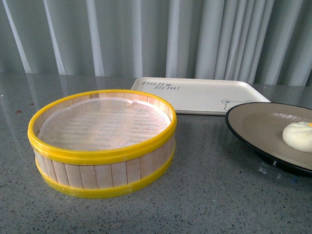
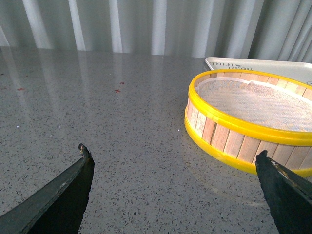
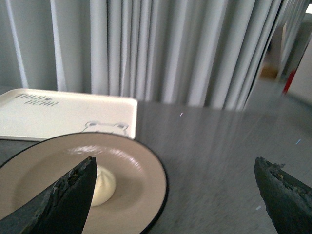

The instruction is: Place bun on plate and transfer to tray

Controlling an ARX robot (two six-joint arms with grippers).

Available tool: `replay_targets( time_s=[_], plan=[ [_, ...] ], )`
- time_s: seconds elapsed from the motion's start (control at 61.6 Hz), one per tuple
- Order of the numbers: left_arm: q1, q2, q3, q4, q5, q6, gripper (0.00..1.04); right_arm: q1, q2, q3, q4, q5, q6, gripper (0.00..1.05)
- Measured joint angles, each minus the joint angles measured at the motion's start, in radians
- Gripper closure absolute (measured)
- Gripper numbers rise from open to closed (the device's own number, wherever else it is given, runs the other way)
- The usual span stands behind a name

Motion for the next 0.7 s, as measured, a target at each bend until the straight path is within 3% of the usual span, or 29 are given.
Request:
replay_targets(
  time_s=[0.13, 0.211, 0.357, 0.503, 0.698],
  plan=[
    [0.000, 0.000, 0.000, 0.000, 0.000, 0.000, 0.07, -0.048, 0.219, 0.124, -0.085, -0.118, 0.316, 0.09],
    [0.000, 0.000, 0.000, 0.000, 0.000, 0.000, 0.07, -0.055, 0.342, 0.199, -0.119, -0.189, 0.597, 0.09],
    [0.000, 0.000, 0.000, 0.000, 0.000, 0.000, 0.07, -0.092, 0.423, 0.226, -0.139, -0.281, 0.905, 0.09],
    [0.000, 0.000, 0.000, 0.000, 0.000, 0.000, 0.07, -0.185, 0.439, 0.211, -0.148, -0.365, 1.090, 0.09],
    [0.000, 0.000, 0.000, 0.000, 0.000, 0.000, 0.07, -0.232, 0.492, 0.199, -0.163, -0.404, 1.159, 0.09]
  ],
)
